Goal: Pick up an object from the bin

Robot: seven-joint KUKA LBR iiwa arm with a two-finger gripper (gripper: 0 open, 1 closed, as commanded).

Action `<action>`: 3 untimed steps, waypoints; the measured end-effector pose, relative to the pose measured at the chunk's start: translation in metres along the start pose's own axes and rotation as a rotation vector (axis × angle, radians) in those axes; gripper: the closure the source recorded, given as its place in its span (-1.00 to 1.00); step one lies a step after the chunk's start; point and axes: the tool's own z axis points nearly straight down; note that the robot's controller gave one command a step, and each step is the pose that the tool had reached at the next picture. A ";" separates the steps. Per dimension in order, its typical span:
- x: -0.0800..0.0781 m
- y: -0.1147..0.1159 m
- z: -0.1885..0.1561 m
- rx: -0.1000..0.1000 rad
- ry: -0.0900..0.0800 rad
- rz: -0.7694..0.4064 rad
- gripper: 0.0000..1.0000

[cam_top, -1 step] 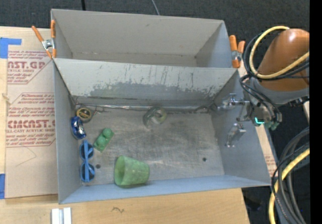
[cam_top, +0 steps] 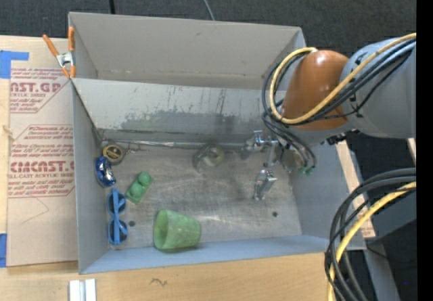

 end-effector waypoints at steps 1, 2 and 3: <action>0.020 0.080 -0.033 0.000 -0.005 0.004 -1.00; 0.050 0.202 -0.062 0.000 -0.005 0.151 -1.00; 0.057 0.201 -0.017 -0.001 -0.022 0.141 -1.00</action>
Offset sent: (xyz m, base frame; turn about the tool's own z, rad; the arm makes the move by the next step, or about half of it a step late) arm -0.0273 0.0709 0.0328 0.0123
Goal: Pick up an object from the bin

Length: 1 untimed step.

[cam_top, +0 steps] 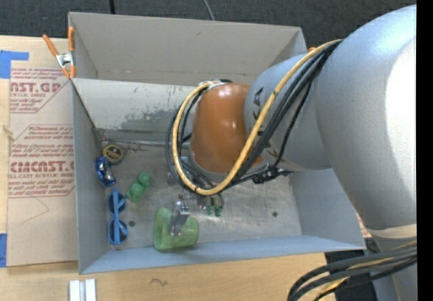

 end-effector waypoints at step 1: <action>0.008 0.005 -0.004 0.007 0.012 0.091 -1.00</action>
Offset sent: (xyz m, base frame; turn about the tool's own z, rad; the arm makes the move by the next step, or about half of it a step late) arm -0.0106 0.0054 0.0016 0.0913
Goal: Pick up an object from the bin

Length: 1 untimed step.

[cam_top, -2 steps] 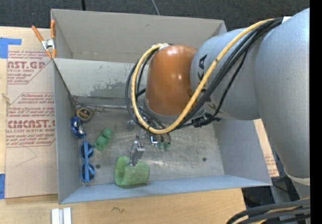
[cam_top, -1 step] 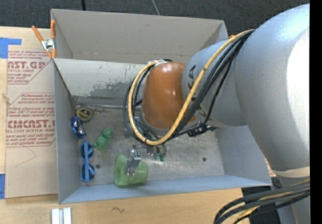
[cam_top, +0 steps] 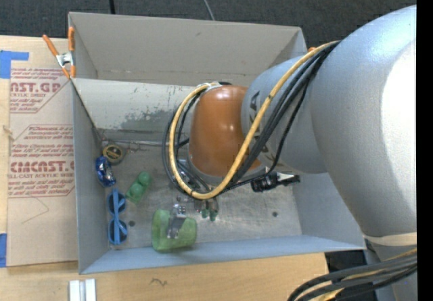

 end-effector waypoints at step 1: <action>-0.004 0.001 0.008 -0.009 -0.007 -0.240 -1.00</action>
Offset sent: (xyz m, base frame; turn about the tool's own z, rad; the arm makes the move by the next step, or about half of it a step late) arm 0.0002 -0.0070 -0.0639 -0.6159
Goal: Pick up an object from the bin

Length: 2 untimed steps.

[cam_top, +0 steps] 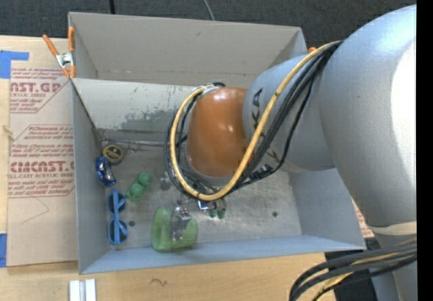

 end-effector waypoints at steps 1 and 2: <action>0.007 -0.010 -0.026 0.006 0.013 -0.296 -1.00; 0.006 -0.029 0.046 0.004 0.011 -0.547 -1.00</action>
Offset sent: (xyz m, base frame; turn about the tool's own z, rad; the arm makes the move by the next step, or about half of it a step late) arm -0.0068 -0.0114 0.0253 -0.2953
